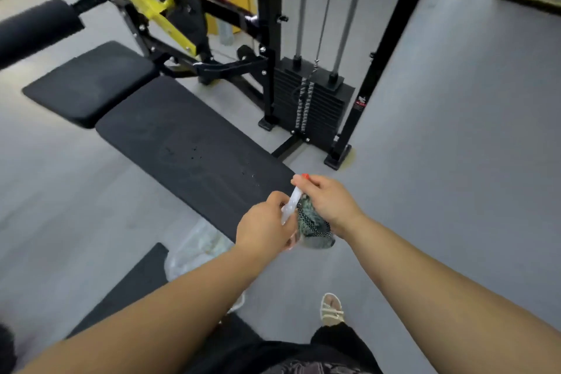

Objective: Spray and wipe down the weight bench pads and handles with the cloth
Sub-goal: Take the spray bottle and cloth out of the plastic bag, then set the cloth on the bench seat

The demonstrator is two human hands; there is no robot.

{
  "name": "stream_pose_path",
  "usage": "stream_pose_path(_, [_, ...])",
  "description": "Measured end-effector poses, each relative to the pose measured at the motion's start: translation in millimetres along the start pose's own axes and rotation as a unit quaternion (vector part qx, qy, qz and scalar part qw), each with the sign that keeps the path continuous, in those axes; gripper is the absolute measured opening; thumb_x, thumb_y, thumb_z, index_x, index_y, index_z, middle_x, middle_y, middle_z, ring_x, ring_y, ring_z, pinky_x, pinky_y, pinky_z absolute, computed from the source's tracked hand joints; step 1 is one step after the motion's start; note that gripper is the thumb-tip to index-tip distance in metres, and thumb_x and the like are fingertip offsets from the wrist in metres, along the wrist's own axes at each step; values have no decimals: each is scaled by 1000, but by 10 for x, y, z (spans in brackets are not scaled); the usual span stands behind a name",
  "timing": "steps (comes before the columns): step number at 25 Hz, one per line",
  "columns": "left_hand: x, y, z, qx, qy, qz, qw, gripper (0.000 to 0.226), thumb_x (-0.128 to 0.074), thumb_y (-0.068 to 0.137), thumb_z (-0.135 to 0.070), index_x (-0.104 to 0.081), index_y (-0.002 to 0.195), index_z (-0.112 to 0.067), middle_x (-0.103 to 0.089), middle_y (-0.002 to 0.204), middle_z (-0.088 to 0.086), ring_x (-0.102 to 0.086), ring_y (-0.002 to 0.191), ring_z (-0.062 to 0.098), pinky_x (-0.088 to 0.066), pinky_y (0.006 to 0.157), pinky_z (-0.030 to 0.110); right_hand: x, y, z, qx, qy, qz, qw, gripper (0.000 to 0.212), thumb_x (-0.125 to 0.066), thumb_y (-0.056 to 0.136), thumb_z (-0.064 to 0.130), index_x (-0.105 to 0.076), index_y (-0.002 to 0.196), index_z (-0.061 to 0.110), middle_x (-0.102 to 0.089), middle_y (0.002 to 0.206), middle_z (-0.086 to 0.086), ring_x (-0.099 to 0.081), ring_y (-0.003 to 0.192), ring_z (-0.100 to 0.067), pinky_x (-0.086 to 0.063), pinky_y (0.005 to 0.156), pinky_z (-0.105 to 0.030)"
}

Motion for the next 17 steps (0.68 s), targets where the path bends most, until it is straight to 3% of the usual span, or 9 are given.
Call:
stream_pose_path(3, [-334, 31, -356, 76, -62, 58, 993, 27, -63, 83, -30, -51, 104, -18, -65, 90, 1, -63, 85, 23, -48, 69, 33, 306, 151, 30, 62, -132, 65, 987, 30, -57, 91, 39, -68, 80, 13, -54, 85, 1, -54, 81, -12, -38, 68, -11])
stream_pose_path(6, [-508, 141, -565, 106, -70, 74, 989, 15, -61, 81, -24, -47, 76, -20, -57, 76, -1, -56, 74, 21, -42, 63, 29, 426, 307, 22, 100, -198, 122, 967, 36, -57, 91, 37, -67, 81, 4, -45, 80, 0, -48, 73, -13, -35, 64, -13])
stream_pose_path(8, [-613, 212, -548, 142, -78, 57, 985, 10, -61, 81, -23, -53, 81, -17, -59, 77, -1, -55, 73, 22, -40, 61, 26, 462, 400, -28, 98, -198, 162, 962, 36, -57, 90, 35, -67, 80, 3, -46, 81, -3, -49, 75, -15, -37, 68, -19])
stream_pose_path(13, [-765, 258, -297, 189, -152, -21, 970, 12, -58, 86, -23, -60, 94, -16, -65, 80, -2, -60, 76, 20, -43, 59, 27, 446, 552, -138, 97, -180, 224, 953, 14, -61, 89, 32, -69, 79, 26, -58, 86, 6, -56, 80, -3, -40, 72, -12])
stream_pose_path(15, [-791, 269, -153, 210, -150, -36, 965, 12, -54, 88, -26, -60, 98, -20, -64, 81, -3, -61, 77, 19, -47, 64, 30, 398, 669, -178, 81, -156, 245, 953, 10, -63, 88, 31, -68, 81, 27, -64, 87, 15, -58, 83, 5, -42, 73, -8])
stream_pose_path(17, [-848, 253, -17, 249, -133, -52, 958, 13, -53, 89, -29, -57, 99, -21, -61, 80, -2, -60, 78, 21, -47, 64, 30, 373, 878, -273, 46, -124, 222, 966, 11, -63, 88, 33, -68, 88, 23, -66, 92, 15, -60, 89, 1, -43, 75, -12])
Point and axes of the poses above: each hand's wrist, its own y-axis towards the middle knuckle, its own x-axis out of the back of the hand, z = x × y, the point moved 3 cm from there along y, towards the middle knuckle
